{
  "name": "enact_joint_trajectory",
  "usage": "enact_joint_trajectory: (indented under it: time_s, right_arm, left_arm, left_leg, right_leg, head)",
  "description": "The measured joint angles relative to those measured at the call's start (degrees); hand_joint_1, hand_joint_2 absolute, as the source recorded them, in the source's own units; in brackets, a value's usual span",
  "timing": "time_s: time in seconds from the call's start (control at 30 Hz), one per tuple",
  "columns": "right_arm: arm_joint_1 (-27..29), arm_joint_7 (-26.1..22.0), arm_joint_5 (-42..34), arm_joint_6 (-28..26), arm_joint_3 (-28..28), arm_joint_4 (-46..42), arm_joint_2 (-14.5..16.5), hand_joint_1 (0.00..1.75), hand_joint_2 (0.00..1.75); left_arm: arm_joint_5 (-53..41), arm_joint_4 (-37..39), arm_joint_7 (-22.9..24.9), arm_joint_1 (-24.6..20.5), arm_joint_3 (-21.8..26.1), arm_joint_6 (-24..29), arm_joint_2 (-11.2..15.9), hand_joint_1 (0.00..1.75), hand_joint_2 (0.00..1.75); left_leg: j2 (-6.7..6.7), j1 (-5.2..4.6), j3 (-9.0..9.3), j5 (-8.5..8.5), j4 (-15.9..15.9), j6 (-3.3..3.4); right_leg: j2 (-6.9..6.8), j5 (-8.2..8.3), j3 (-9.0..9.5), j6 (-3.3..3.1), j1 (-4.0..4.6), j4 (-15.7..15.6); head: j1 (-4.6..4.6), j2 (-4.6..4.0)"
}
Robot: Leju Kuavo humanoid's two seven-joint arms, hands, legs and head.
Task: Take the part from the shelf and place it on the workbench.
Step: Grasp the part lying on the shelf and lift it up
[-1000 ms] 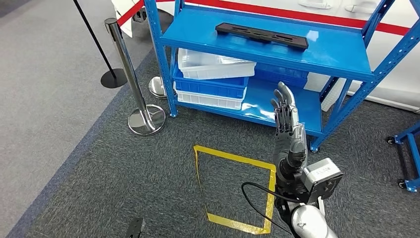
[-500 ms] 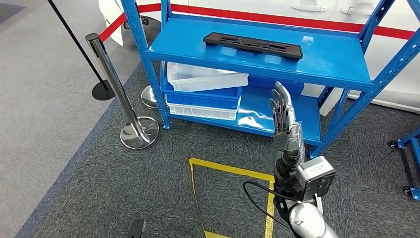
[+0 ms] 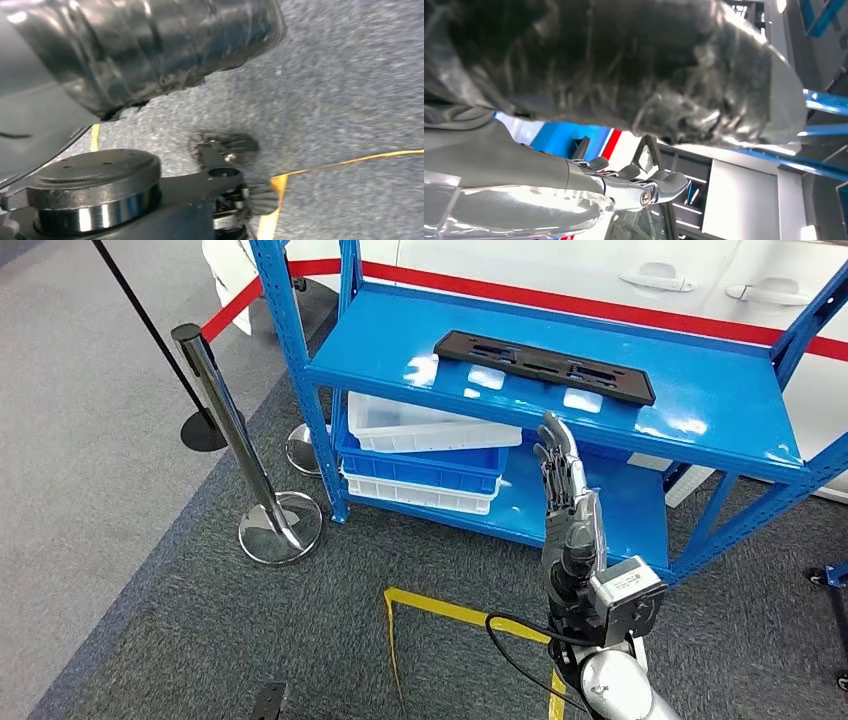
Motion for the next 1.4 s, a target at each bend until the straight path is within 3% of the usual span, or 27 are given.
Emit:
enact_joint_trajectory:
  time_s: [0.03, 0.07, 0.17, 0.23, 0.3, 0.37, 0.4, 0.43, 0.5, 0.57, 0.67, 0.73, 0.83, 0.87, 0.9, 0.93, 0.97, 1.03, 1.07, 1.2, 1.27, 1.33, 1.37, 1.4]
  right_arm:
    - [0.13, -0.02, -0.18, 0.02, 0.04, 0.15, -0.02, 0.0, 0.0]
    - [0.24, -0.08, -0.35, 0.07, 0.08, 0.28, -0.04, 0.0, 0.0]
    - [0.03, -0.41, -0.73, 0.32, 0.12, 0.36, -0.1, 0.0, 0.0]
    - [-0.12, -0.61, -1.02, 0.37, 0.12, 0.37, -0.12, 0.0, 0.0]
    - [-0.17, -0.72, -1.19, 0.39, 0.12, 0.39, -0.12, 0.0, 0.0]
    - [-0.15, -0.81, -1.27, 0.4, 0.12, 0.42, -0.12, 0.0, 0.0]
    - [-0.15, -0.84, -1.31, 0.4, 0.12, 0.44, -0.11, 0.0, 0.0]
    - [-0.15, -0.86, -1.33, 0.44, 0.12, 0.46, -0.11, 0.0, 0.0]
    - [-0.15, -0.9, -1.37, 0.58, 0.12, 0.55, -0.11, 0.0, 0.0]
    - [-0.16, -0.93, -1.47, 0.69, 0.12, 0.65, -0.11, 0.0, 0.0]
    - [-0.26, -0.95, -1.56, 0.7, 0.12, 0.74, -0.12, 0.0, 0.0]
    - [-0.41, -0.98, -1.54, 0.7, 0.12, 0.74, -0.13, 0.0, 0.0]
    - [-0.38, -0.97, -1.53, 0.7, 0.12, 0.8, -0.12, 0.0, 0.0]
    - [-0.29, -0.97, -1.54, 0.7, 0.12, 0.85, -0.11, 0.0, 0.0]
    - [-0.23, -0.97, -1.54, 0.69, 0.12, 0.9, -0.11, 0.0, 0.0]
    - [-0.22, -0.97, -1.55, 0.69, 0.12, 0.92, -0.11, 0.0, 0.0]
    - [-0.24, -0.97, -1.54, 0.69, 0.12, 0.93, -0.11, 0.0, 0.0]
    - [-0.32, -0.98, -1.54, 0.71, 0.12, 0.96, -0.11, 0.0, 0.0]
    - [-0.34, -0.98, -1.54, 0.72, 0.12, 0.98, -0.11, 0.0, 0.0]
    - [-0.35, -0.98, -1.57, 1.09, 0.12, 1.03, -0.13, 0.0, 0.0]
    - [-0.4, -0.98, -1.66, 1.38, 0.15, 1.09, -0.09, 0.0, 0.0]
    - [-0.51, -1.0, -2.08, 2.24, 0.28, 1.35, -0.02, 0.0, 0.0]
    - [-0.67, -1.04, -2.4, 2.96, 0.42, 1.56, 0.0, 0.0, 0.0]
    - [-0.99, -1.1, -2.79, 3.9, 0.64, 1.88, 0.06, 0.0, 0.44]
  left_arm:
    - [0.0, 0.07, 0.09, -0.04, -0.1, 0.03, 0.0, 0.0, 0.0]
    - [-0.01, 0.13, 0.2, -0.11, -0.17, 0.05, -0.01, 0.0, 0.0]
    - [-0.08, 0.16, 0.33, -0.47, -0.22, 0.09, 0.05, 0.0, 0.0]
    - [-0.12, 0.16, 0.33, -0.6, -0.24, 0.08, 0.11, 0.0, 0.0]
    - [-0.11, 0.16, 0.35, -0.57, -0.25, 0.05, 0.1, 0.0, 0.0]
    - [-0.12, 0.16, 0.4, -0.48, -0.25, 0.04, 0.1, 0.0, 0.0]
    - [-0.14, 0.16, 0.44, -0.47, -0.25, 0.04, 0.11, 0.0, 0.0]
    - [-0.17, 0.16, 0.47, -0.48, -0.25, 0.05, 0.11, 0.0, 0.0]
    - [-0.28, 0.16, 0.57, -0.48, -0.27, 0.1, 0.13, 0.0, 0.0]
    - [-0.37, 0.19, 0.69, -0.53, -0.31, 0.16, 0.13, 0.0, 0.0]
    - [-0.39, 0.2, 0.81, -0.59, -0.33, 0.21, 0.13, 0.0, 0.0]
    - [-0.47, 0.2, 0.81, -0.65, -0.33, 0.21, 0.11, 0.0, 0.0]
    - [-0.52, 0.2, 0.81, -0.93, -0.33, 0.21, 0.1, 0.0, 0.0]
    - [-0.52, 0.2, 0.81, -0.98, -0.33, 0.21, 0.1, 0.0, 0.0]
    - [-0.51, 0.2, 0.81, -0.98, -0.33, 0.21, 0.1, 0.0, 0.0]
    - [-0.51, 0.2, 0.81, -0.97, -0.33, 0.21, 0.1, 0.0, 0.0]
    - [-0.51, 0.2, 0.81, -0.96, -0.33, 0.21, 0.09, 0.0, 0.0]
    - [-0.54, 0.2, 0.81, -0.98, -0.34, 0.21, 0.07, 0.0, 0.0]
    - [-0.58, 0.2, 0.81, -0.99, -0.34, 0.21, 0.06, 0.0, 0.0]
    - [-1.04, 0.2, 0.71, -1.0, -0.67, 0.18, 0.06, 0.0, 0.0]
    - [-1.26, 0.2, 0.65, -1.04, -0.97, 0.17, 0.06, 0.0, 0.0]
    - [-1.54, 0.2, 0.82, -1.1, -1.29, 0.17, 0.06, 0.0, 0.0]
    - [-1.7, 0.2, 0.91, -1.12, -1.47, 0.17, 0.05, 0.0, 0.0]
    - [-1.85, 0.2, 1.0, -1.17, -1.61, 0.16, 0.05, 0.0, 0.0]
  left_leg:
    - [-0.03, -0.02, 0.47, -0.7, 0.1, -0.28]
    - [-0.05, -0.03, 0.72, -1.1, 0.22, -0.53]
    - [0.15, 0.0, -0.16, -0.07, 2.35, -1.46]
    - [0.42, 0.15, -3.34, 0.87, 7.49, -2.14]
    - [0.63, 0.57, -7.83, -0.98, 13.09, -2.79]
    - [0.81, 1.01, -11.04, -3.04, 14.86, -3.25]
    - [0.9, 1.16, -11.53, -2.52, 13.59, -3.37]
    - [1.0, 1.26, -11.29, -0.43, 10.79, -3.45]
    - [1.13, 1.24, -9.96, 5.47, 3.75, -3.4]
    - [1.14, 0.9, -9.17, 8.36, -0.12, -2.79]
    - [1.09, 0.71, -8.92, 8.2, -0.53, -1.59]
    - [1.09, 0.89, -8.26, 8.03, -1.2, -1.03]
    - [1.11, 0.89, -7.82, 7.66, -1.45, -0.36]
    - [1.1, 0.87, -7.8, 7.54, -1.38, -0.28]
    - [1.06, 0.86, -7.76, 7.42, -1.27, -0.25]
    - [1.01, 0.87, -7.7, 7.28, -1.11, -0.29]
    - [0.94, 0.88, -7.65, 7.14, -0.9, -0.39]
    - [0.8, 0.71, -7.69, 6.89, -0.42, -0.74]
    - [0.77, 0.62, -7.75, 6.88, -0.29, -1.01]
    - [0.83, 0.62, -7.96, 6.83, -0.18, -2.22]
    - [0.99, 0.79, -9.49, 4.14, 3.55, -2.83]
    - [1.07, 0.95, -12.28, 0.23, 10.67, -3.34]
    - [1.08, 1.01, -13.3, -0.83, 13.41, -3.48]
    - [1.09, 1.03, -13.43, -0.86, 14.35, -3.53]
  right_leg:
    - [0.03, 2.72, -0.05, -0.35, 0.14, -1.74]
    - [0.05, 3.88, -0.04, -0.66, 0.36, -2.55]
    - [0.04, 3.15, 1.86, -1.56, 0.36, -3.82]
    - [-0.11, 2.82, 3.96, -2.06, -0.06, -5.56]
    - [-0.25, 2.17, 5.7, -2.42, -0.2, -6.51]
    - [-0.21, 1.15, 7.24, -2.44, -0.29, -6.75]
    - [-0.15, 0.57, 8.04, -2.35, -0.34, -6.74]
    - [-0.09, -0.07, 8.91, -2.19, -0.41, -6.73]
    - [0.0, -1.34, 10.43, -1.67, -0.49, -6.65]
    - [0.07, -2.3, 10.87, -0.88, -0.42, -6.49]
    - [0.05, -3.26, 11.05, 0.25, -0.44, -6.6]
    - [-0.08, -4.88, 10.35, 0.69, -0.55, -4.47]
    - [-0.17, -9.08, 4.49, 1.08, -0.61, 6.02]
    - [-0.17, -9.33, 2.6, 1.19, -0.65, 8.58]
    - [-0.18, -8.41, 1.69, 1.25, -0.7, 9.06]
    - [-0.19, -6.42, 1.89, 1.26, -0.73, 7.29]
    - [-0.2, -3.88, 2.95, 1.19, -0.77, 3.91]
    - [-0.19, -0.71, 5.23, 0.83, -0.65, -2.47]
    - [-0.15, -0.18, 5.76, 0.6, -0.53, -4.11]
    - [-0.14, 0.42, 6.11, -0.78, -0.53, -5.25]
    - [-0.32, 0.88, 6.3, -1.47, -0.76, -5.57]
    - [-0.46, 1.03, 6.12, -1.72, -0.7, -5.56]
    - [-0.51, 1.04, 6.05, -1.74, -0.67, -5.53]
    - [-0.53, 1.04, 5.99, -1.73, -0.67, -5.48]
  head:
    - [0.01, 0.0]
    - [0.06, 0.0]
    - [0.22, 0.01]
    - [-0.05, 0.0]
    - [-0.31, 0.0]
    - [-0.31, 0.0]
    - [-0.3, 0.0]
    - [-0.31, 0.0]
    - [-0.28, 0.0]
    - [-0.36, 0.0]
    - [-0.35, 0.0]
    - [-0.21, 0.0]
    - [-0.01, 0.0]
    - [0.0, 0.0]
    - [0.0, 0.0]
    - [0.01, 0.0]
    - [0.02, 0.0]
    - [-0.02, 0.0]
    - [-0.06, 0.0]
    - [-0.12, 0.0]
    - [-0.34, 0.0]
    - [-0.55, 0.0]
    - [-0.55, 0.0]
    - [-0.55, 0.0]
